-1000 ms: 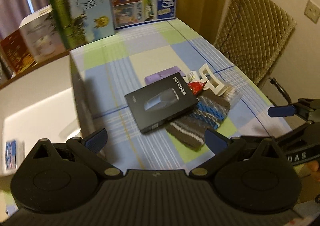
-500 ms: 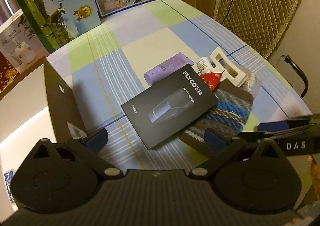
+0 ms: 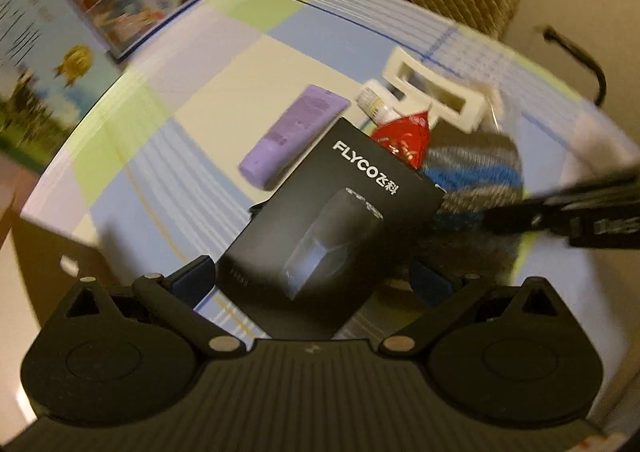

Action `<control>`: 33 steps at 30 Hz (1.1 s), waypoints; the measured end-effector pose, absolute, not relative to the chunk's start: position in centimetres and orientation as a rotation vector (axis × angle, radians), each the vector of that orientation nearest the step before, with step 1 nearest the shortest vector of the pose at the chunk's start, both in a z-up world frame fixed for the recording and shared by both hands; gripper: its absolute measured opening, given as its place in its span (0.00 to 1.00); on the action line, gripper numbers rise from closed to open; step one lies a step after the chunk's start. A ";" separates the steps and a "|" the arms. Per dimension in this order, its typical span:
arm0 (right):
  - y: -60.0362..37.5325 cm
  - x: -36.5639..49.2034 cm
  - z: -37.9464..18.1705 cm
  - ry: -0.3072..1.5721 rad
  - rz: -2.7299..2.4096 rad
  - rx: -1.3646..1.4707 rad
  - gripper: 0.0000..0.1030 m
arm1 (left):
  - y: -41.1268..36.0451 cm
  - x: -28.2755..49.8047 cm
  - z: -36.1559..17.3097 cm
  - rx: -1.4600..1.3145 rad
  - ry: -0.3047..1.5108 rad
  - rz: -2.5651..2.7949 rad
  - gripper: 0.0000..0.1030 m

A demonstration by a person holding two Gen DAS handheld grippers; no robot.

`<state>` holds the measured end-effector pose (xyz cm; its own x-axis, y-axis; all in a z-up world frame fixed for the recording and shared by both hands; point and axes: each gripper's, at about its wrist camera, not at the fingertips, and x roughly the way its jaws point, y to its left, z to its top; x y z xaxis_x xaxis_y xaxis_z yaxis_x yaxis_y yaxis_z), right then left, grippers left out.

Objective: Organize objects
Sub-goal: 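Grasp the black FLYCO shaver box with left gripper while right gripper grasps the knitted sock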

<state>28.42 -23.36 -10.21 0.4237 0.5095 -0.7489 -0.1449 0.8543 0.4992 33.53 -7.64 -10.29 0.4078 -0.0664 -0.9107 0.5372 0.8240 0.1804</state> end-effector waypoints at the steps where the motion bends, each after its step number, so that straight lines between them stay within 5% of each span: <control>1: -22.9 28.3 -9.7 1.051 0.431 0.347 0.06 | -7.9 33.7 -10.6 0.515 1.089 -0.411 0.99; 11: -22.9 27.0 -8.4 1.058 0.464 0.186 0.06 | -9.9 33.2 -13.6 0.685 1.054 -0.517 0.91; 23: -24.6 25.7 -8.2 1.130 0.541 0.010 0.07 | -8.2 29.8 -12.9 0.216 1.270 -0.294 0.77; 26: -25.3 25.7 -8.6 1.137 0.503 0.032 0.35 | -7.3 28.2 -12.7 0.071 1.296 -0.218 0.77; 27: -25.4 25.8 -9.0 1.141 0.483 0.038 0.64 | -7.2 27.8 -12.6 0.052 1.290 -0.210 0.77; 28: -25.5 25.7 -9.1 1.132 0.470 0.046 0.71 | -7.3 27.4 -12.5 0.042 1.282 -0.207 0.78; 33: -25.8 26.1 -10.7 1.161 0.415 0.131 0.71 | -8.2 27.9 -13.0 0.077 1.263 -0.216 0.82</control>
